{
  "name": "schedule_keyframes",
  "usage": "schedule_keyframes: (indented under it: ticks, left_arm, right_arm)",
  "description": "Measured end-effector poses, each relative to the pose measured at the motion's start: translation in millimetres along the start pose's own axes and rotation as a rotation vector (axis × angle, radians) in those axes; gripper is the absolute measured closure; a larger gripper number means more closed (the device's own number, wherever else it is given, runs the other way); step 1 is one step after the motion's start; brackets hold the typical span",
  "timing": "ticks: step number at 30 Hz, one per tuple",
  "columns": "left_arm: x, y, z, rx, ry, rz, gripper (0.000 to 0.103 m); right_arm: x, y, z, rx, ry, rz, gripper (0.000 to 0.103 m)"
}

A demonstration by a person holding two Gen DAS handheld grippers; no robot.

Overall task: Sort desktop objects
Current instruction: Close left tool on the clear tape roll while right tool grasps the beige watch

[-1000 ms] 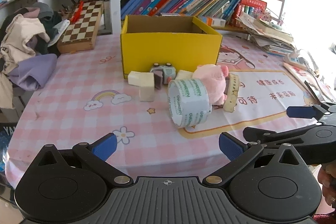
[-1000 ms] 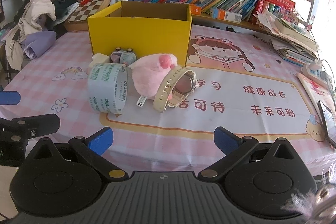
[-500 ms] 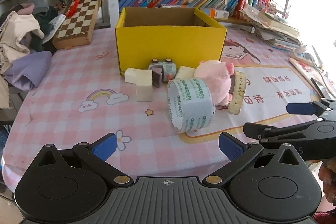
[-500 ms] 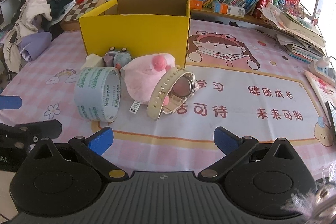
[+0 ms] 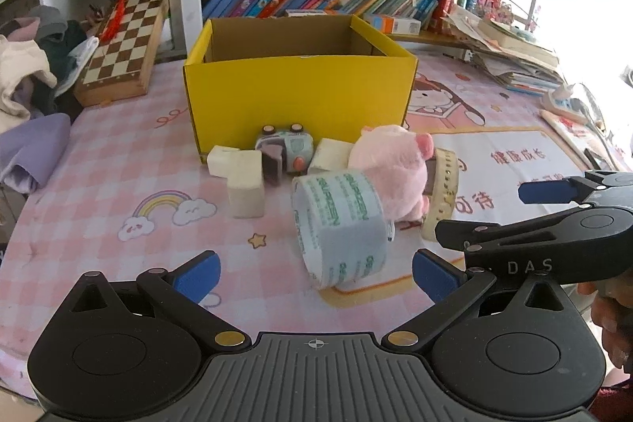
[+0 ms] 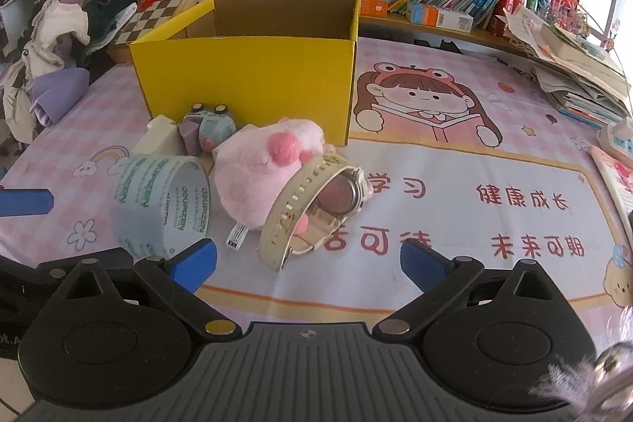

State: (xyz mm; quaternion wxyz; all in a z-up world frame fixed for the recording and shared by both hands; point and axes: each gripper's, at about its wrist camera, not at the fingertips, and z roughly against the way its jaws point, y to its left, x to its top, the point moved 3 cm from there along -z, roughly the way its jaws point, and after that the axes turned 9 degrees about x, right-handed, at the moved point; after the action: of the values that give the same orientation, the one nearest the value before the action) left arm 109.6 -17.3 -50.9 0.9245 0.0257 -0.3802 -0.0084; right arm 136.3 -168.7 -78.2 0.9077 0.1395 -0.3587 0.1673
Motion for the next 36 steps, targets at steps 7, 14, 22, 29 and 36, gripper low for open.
schedule_keyframes:
  ticks: [7,14,22,29,36]
  left_arm:
    - [6,-3,-17,0.001,0.041,0.004,0.000]
    - [12,-5,-29,0.014,0.049,0.000,0.000]
    - [21,-9,-39,0.000,0.046,-0.007,0.007]
    - [23,-9,-41,-0.025,0.033,-0.011,0.045]
    - [23,-2,-35,-0.033,-0.001,-0.002,0.061]
  right_arm:
    - [8,-8,-13,0.021,0.018,0.003,0.022]
    - [20,-12,-27,0.057,0.030,0.002,0.039]
    - [28,-18,-39,0.078,0.039,-0.024,0.049]
    - [31,-13,-32,0.116,0.014,0.001,0.080]
    - [36,-15,-21,0.094,-0.034,0.001,0.089]
